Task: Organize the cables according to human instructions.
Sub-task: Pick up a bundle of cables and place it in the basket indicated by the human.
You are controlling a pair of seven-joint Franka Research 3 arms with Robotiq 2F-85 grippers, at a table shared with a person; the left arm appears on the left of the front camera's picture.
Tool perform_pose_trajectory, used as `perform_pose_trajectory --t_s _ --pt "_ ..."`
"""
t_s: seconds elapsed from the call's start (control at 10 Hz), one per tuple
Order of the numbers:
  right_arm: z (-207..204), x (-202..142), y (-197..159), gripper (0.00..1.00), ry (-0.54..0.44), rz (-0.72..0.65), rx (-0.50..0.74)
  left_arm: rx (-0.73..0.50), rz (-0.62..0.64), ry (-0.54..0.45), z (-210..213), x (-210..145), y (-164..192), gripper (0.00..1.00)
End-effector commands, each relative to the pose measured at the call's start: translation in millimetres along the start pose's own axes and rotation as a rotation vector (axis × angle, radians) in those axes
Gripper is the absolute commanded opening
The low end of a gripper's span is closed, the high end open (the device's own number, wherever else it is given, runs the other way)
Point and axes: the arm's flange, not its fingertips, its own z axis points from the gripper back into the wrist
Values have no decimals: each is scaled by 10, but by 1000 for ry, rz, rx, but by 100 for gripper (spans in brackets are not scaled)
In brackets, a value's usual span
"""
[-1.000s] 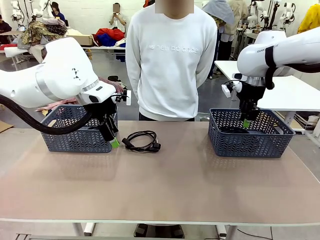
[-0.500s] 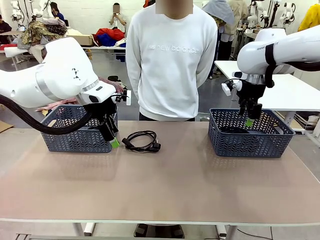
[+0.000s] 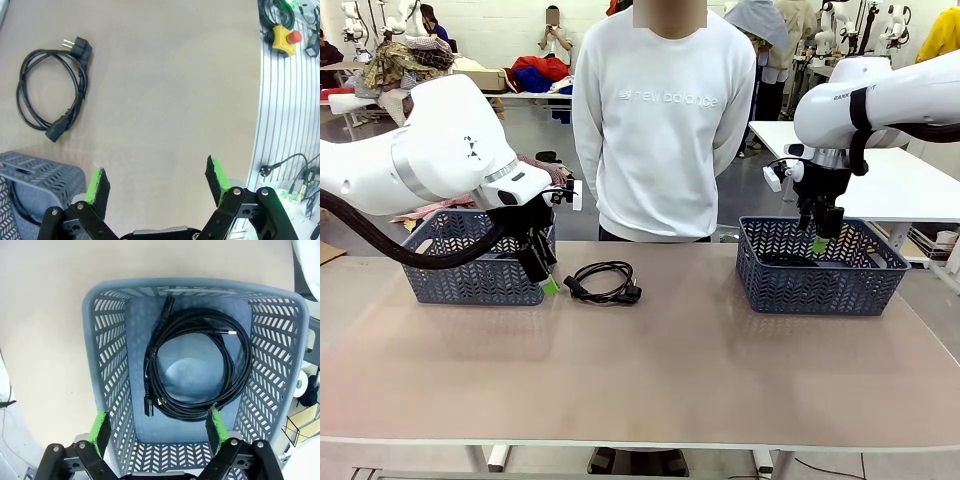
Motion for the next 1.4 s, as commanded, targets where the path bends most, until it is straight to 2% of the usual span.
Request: perform_pose_trajectory --t_s 0.0,0.1,0.3,0.5,0.8,1.1,1.3 --pt "4 1 2 100 -1 6 0 7 3 2 20 -18 -10 100" --pt "0 0 0 100 0 0 0 7 3 2 20 -18 -10 100" --pt "198 107 191 100 -39 -126 15 7 3 2 20 -18 -10 100" --pt "375 257 533 100 -72 -194 -7 7 3 2 20 -18 -10 100" --pt "444 476 1006 100 -172 -290 9 7 3 2 20 -18 -10 100" --pt "295 718 1454 100 -306 -284 -3 7 3 2 20 -18 -10 100" --pt "172 842 1729 100 -359 -268 -62 7 3 2 20 -18 -10 100"
